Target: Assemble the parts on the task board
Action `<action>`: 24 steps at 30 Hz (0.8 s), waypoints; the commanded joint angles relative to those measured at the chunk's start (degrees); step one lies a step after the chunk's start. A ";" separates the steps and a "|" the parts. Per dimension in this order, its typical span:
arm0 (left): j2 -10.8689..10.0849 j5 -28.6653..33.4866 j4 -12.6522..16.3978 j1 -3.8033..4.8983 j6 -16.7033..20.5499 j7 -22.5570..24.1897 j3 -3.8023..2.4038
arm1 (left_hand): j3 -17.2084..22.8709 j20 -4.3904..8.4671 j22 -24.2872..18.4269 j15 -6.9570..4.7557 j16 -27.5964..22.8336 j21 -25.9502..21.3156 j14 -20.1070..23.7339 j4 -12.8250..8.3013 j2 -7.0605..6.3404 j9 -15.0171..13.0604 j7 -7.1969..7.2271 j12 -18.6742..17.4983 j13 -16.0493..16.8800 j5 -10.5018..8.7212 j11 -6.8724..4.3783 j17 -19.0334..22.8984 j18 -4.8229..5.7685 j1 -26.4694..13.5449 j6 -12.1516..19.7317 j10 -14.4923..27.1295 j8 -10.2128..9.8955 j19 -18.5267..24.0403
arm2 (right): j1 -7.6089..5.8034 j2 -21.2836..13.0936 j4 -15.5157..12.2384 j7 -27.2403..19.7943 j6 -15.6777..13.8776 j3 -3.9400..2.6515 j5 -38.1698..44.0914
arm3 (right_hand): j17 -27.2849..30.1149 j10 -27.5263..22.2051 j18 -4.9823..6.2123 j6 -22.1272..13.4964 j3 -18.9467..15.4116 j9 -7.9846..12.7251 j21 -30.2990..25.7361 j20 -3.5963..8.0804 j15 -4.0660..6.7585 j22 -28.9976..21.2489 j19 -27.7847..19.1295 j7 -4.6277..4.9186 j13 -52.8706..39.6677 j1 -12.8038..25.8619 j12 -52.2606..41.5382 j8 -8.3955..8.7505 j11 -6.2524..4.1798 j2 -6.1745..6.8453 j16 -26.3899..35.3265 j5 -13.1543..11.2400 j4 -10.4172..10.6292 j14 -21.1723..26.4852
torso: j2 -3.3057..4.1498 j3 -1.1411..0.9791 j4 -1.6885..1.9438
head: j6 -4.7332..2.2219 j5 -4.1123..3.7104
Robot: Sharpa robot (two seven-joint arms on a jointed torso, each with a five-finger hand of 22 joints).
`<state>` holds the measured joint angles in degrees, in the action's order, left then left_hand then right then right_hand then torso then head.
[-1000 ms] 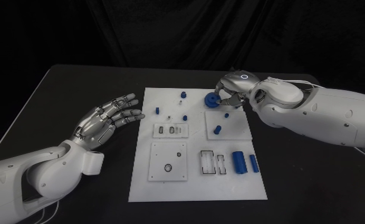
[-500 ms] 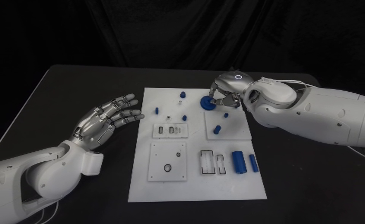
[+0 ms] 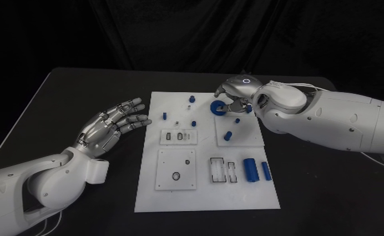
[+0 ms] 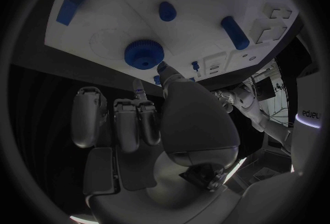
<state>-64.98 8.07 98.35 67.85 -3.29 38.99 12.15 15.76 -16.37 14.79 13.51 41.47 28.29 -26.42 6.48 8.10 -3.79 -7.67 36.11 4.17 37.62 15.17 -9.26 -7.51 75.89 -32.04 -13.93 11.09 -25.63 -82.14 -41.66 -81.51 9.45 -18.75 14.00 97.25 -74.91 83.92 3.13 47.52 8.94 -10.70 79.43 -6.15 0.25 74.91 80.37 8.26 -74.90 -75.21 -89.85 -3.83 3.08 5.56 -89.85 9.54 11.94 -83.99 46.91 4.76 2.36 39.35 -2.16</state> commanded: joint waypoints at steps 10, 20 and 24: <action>0.26 0.17 -0.09 -0.06 -0.93 2.86 -0.03 | 0.27 0.10 -0.08 0.04 0.33 -0.30 0.53 0.03 0.13 0.09 -0.29 0.29 0.04 -0.06 0.35 0.05 0.67 -0.52 0.10 0.01 -0.29 0.46 | 0.07 0.35 1.27 1.24 3.80 -0.01 0.26 | -15.09 5.66 0.18 0.81 0.30 0.92 -0.04 -0.43 -0.49 8.78 0.28 0.12 -14.77 -1.31 -0.08 -0.66 0.45 -0.83 -0.15 5.31 -0.47 -6.01 | 0.03 -0.04 -0.04 | 0.11 -0.09; 0.40 0.17 -0.21 -0.07 -1.08 2.76 -0.03 | 0.36 0.09 -0.09 0.08 0.30 -0.32 0.67 -0.03 0.10 0.10 -0.33 0.30 0.04 -0.08 0.39 0.10 0.70 -0.64 0.24 0.07 -0.34 0.52 | 0.47 0.77 2.00 0.99 5.26 -0.01 0.26 | -15.09 5.62 0.20 1.44 0.45 0.98 -0.12 -0.44 -0.47 8.82 0.26 0.08 -14.75 -1.49 -0.07 -0.87 0.42 -0.94 -0.15 6.22 -0.61 -6.01 | 0.02 -0.05 -0.09 | 0.18 0.00; 0.41 0.17 -0.25 -0.08 -1.10 2.71 -0.03 | 0.36 0.09 -0.09 0.08 0.30 -0.32 0.67 -0.03 0.10 0.10 -0.33 0.30 0.04 -0.08 0.39 0.10 0.70 -0.64 0.24 0.07 -0.34 0.52 | 0.59 0.88 2.21 0.85 5.67 -0.01 0.26 | -15.09 5.67 0.18 1.48 0.45 0.98 -0.06 -0.44 -0.47 8.85 0.31 0.08 -14.78 -1.48 -0.08 -0.89 0.42 -0.94 -0.15 6.26 -0.61 -6.01 | 0.01 -0.07 -0.12 | 0.29 0.01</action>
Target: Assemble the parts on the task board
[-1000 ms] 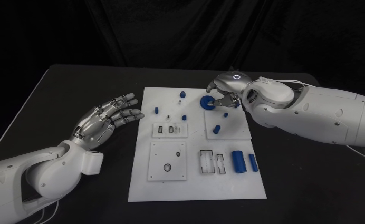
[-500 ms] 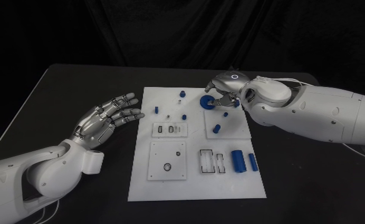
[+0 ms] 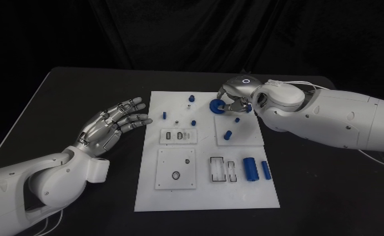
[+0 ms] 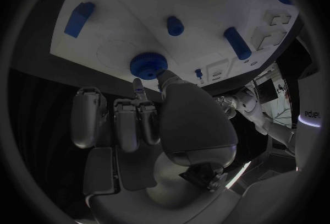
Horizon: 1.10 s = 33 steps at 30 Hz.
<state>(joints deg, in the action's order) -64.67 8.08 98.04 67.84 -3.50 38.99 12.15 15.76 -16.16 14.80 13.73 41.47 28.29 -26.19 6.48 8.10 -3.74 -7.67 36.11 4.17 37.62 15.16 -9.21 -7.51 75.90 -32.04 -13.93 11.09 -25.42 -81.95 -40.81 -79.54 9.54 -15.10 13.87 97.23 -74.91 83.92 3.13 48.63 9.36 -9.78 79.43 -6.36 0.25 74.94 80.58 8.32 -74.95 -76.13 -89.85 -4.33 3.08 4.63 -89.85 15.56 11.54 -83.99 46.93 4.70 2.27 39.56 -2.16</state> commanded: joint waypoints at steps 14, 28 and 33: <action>0.20 0.17 -0.07 -0.08 -1.06 2.37 -0.04 | 0.41 -0.13 -0.10 -0.13 0.30 -0.32 0.50 -0.06 0.09 0.05 -0.34 0.31 0.04 -0.09 0.40 0.06 0.70 -0.70 0.27 0.10 -0.35 0.34 | 0.68 0.50 0.80 0.05 2.75 0.13 0.28 | -15.09 5.62 0.19 0.64 -0.09 0.21 -0.11 -0.19 -0.40 8.88 0.12 -0.13 -14.70 -0.36 -0.07 -0.38 0.31 0.13 -0.15 -0.41 -0.20 -6.01 | 0.01 0.01 -0.02 | 0.17 -0.07; 0.28 0.17 -0.16 -0.08 -1.20 2.11 -0.04 | 0.48 -0.13 -0.11 -0.11 0.30 -0.33 0.56 -0.08 0.12 0.05 -0.38 0.32 0.04 -0.10 0.44 0.08 0.72 -0.77 0.24 0.12 -0.34 0.37 | 0.75 0.87 1.57 0.44 4.01 0.13 0.28 | -15.09 5.35 0.23 1.90 -0.85 0.65 -0.45 -0.01 -0.20 9.05 0.07 -0.47 -14.50 0.34 -0.02 -0.68 0.06 0.01 -0.15 -4.75 0.13 -6.01 | 0.01 0.01 0.00 | 0.26 -0.20; 0.32 0.17 -0.22 -0.08 -1.21 2.06 -0.04 | 0.48 -0.13 -0.11 -0.11 0.30 -0.33 0.56 -0.08 0.12 0.05 -0.38 0.32 0.04 -0.10 0.44 0.08 0.72 -0.77 0.24 0.12 -0.34 0.37 | 0.80 0.94 1.66 0.20 2.53 0.13 0.28 | -15.09 5.57 0.23 6.39 -0.04 -0.60 -0.50 0.35 0.15 9.23 0.16 -1.14 -14.66 -1.07 -0.06 -2.97 -0.43 -0.40 -0.15 -0.23 -0.86 -6.01 | 0.00 0.01 -0.01 | 0.27 -0.19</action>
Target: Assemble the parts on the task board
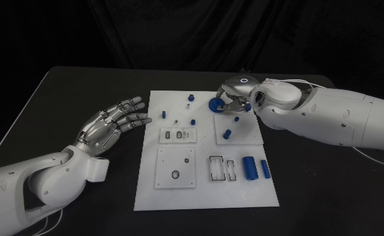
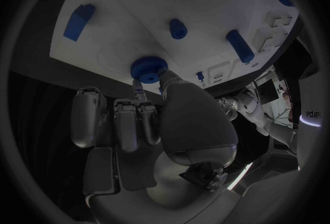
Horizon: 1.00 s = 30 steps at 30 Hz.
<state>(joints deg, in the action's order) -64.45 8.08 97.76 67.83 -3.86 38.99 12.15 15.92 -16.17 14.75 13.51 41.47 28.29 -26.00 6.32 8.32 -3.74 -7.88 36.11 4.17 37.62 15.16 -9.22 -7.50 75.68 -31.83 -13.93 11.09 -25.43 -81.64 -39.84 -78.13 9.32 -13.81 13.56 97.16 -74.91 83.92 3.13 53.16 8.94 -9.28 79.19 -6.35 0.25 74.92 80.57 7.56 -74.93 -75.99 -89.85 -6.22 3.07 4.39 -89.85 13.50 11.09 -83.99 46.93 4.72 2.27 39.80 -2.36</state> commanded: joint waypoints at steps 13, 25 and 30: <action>-0.05 0.16 0.06 -0.08 -0.71 1.94 -0.04 | 0.53 -0.13 -0.07 0.15 0.32 -0.34 0.46 0.08 0.10 0.05 -0.23 0.36 0.04 -0.08 0.51 0.12 0.74 -0.67 0.10 0.14 -0.36 0.43 | 0.52 -1.12 -0.72 -1.28 -6.82 0.43 0.35 | -15.09 6.08 -0.35 8.60 2.35 -8.58 1.47 2.81 2.76 10.70 1.97 -3.95 -15.07 -2.99 -0.15 -8.75 -3.37 -0.39 -0.15 12.85 -3.55 -6.01 | 0.00 -0.01 -0.01 | -0.09 0.19; -0.21 0.16 0.11 -0.08 -0.60 1.86 -0.04 | 0.65 -0.13 -0.07 0.16 0.35 -0.33 0.49 0.08 0.20 0.04 -0.25 0.40 0.05 -0.07 0.54 0.14 0.76 -0.73 -0.01 0.14 -0.32 0.45 | -0.22 -2.65 -2.29 -0.98 -9.27 0.41 0.34 | -15.09 6.08 -0.50 7.87 2.81 -9.81 1.83 2.69 2.46 11.01 2.36 -3.58 -15.07 -2.12 -0.15 -9.17 -2.78 -0.18 -0.15 14.84 -3.23 -6.01 | -0.03 -0.03 -0.04 | -0.10 0.10; -0.15 0.16 0.10 -0.09 -0.65 1.79 -0.04 | 0.65 -0.13 -0.07 0.16 0.35 -0.33 0.49 0.08 0.20 0.04 -0.25 0.40 0.05 -0.07 0.54 0.14 0.76 -0.73 -0.01 0.14 -0.32 0.45 | -0.33 -2.74 -2.72 -0.77 -8.64 0.40 0.33 | -15.09 6.08 -0.55 7.74 2.95 -9.94 2.00 2.63 2.39 11.11 2.51 -3.50 -15.07 -2.08 -0.15 -9.17 -2.70 -0.16 -0.15 15.13 -3.21 -6.01 | -0.03 0.01 -0.01 | -0.15 0.10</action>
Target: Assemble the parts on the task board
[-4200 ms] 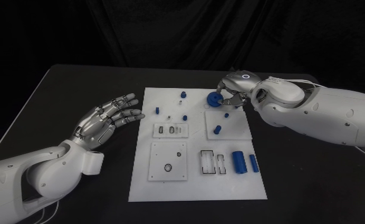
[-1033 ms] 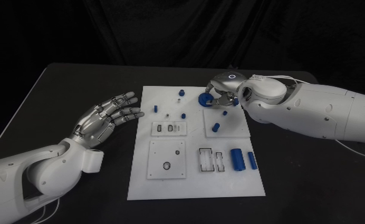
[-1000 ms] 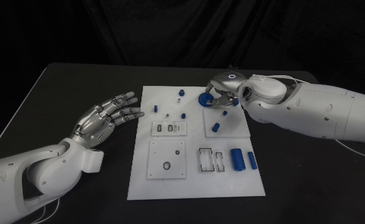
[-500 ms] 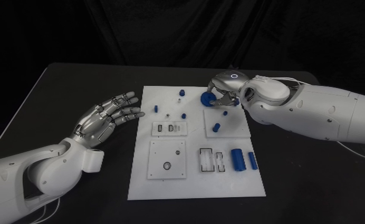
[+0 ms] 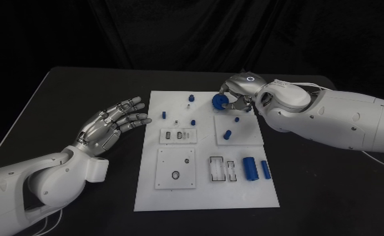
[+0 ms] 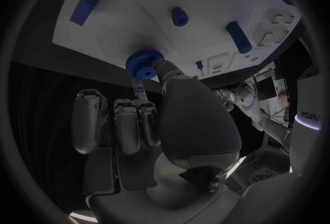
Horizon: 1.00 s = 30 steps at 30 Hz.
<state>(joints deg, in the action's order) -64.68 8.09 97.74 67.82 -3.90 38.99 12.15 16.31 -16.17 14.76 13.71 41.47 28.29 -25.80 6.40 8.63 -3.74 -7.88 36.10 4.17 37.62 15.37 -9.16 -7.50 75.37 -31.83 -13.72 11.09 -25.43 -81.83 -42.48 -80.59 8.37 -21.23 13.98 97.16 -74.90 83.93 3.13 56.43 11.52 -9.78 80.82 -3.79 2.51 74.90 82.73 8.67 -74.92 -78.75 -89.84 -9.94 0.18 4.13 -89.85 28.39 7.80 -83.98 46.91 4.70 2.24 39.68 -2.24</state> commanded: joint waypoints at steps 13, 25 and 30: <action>0.15 0.16 0.03 -0.08 -0.64 1.59 -0.04 | 0.26 -0.13 -0.08 -0.04 0.35 -0.33 0.29 0.00 -0.11 0.04 -0.25 0.40 0.05 -0.07 0.34 0.09 0.76 -0.43 -0.01 -0.07 -0.32 0.46 | -0.18 0.18 -0.29 0.41 -0.22 -0.02 0.33 | -15.10 6.07 -0.55 4.06 0.55 -9.58 0.34 -0.06 -0.03 11.14 0.36 -4.36 -15.08 0.98 -0.16 -5.29 0.41 0.16 -0.15 0.37 0.26 -6.02 | 0.00 0.01 0.08 | 0.06 0.00; 0.33 0.16 -0.09 -0.08 -0.70 1.48 -0.04 | 0.26 -0.13 -0.08 -0.04 0.35 -0.33 0.29 0.00 -0.11 0.04 -0.25 0.40 0.05 -0.07 0.34 0.09 0.76 -0.43 -0.01 -0.07 -0.32 0.46 | -0.18 2.07 -0.39 -0.18 -1.04 -0.04 0.32 | -15.10 6.07 -0.55 3.90 0.63 -9.61 0.32 -0.10 -0.09 11.15 0.36 -4.27 -15.08 1.04 -0.16 -5.21 0.49 0.19 -0.15 0.35 0.30 -6.02 | 0.03 0.02 -0.01 | 0.00 -0.16; 0.43 0.16 -0.15 -0.08 -0.68 1.45 -0.04 | 0.26 -0.13 -0.08 -0.04 0.35 -0.33 0.29 0.00 -0.11 0.04 -0.25 0.40 0.05 -0.07 0.34 0.09 0.76 -0.43 -0.01 -0.07 -0.32 0.46 | -0.18 3.47 -0.22 -0.50 -1.16 -0.08 0.32 | -15.10 6.07 -0.56 3.76 0.69 -9.64 0.36 -0.16 -0.16 11.18 0.40 -4.18 -15.08 1.12 -0.16 -5.12 0.58 0.24 -0.15 0.23 0.34 -6.02 | 0.03 0.01 0.02 | 0.01 -0.32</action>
<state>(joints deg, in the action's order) -64.38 8.09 97.51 67.81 -3.91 38.99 12.15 16.31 -16.17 14.76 13.71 41.47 28.29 -25.80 6.40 8.63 -3.75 -7.88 36.10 4.17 37.62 15.36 -9.17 -7.50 75.37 -31.83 -13.72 11.09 -25.43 -81.90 -39.25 -80.78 8.29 -21.41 13.96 97.17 -74.90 84.14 3.13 56.23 11.80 -9.78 80.82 -3.79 2.50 74.93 82.73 8.47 -74.91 -77.56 -89.84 -9.97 0.42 4.77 -89.85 28.30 8.14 -83.98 46.93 4.71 2.26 39.63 -2.47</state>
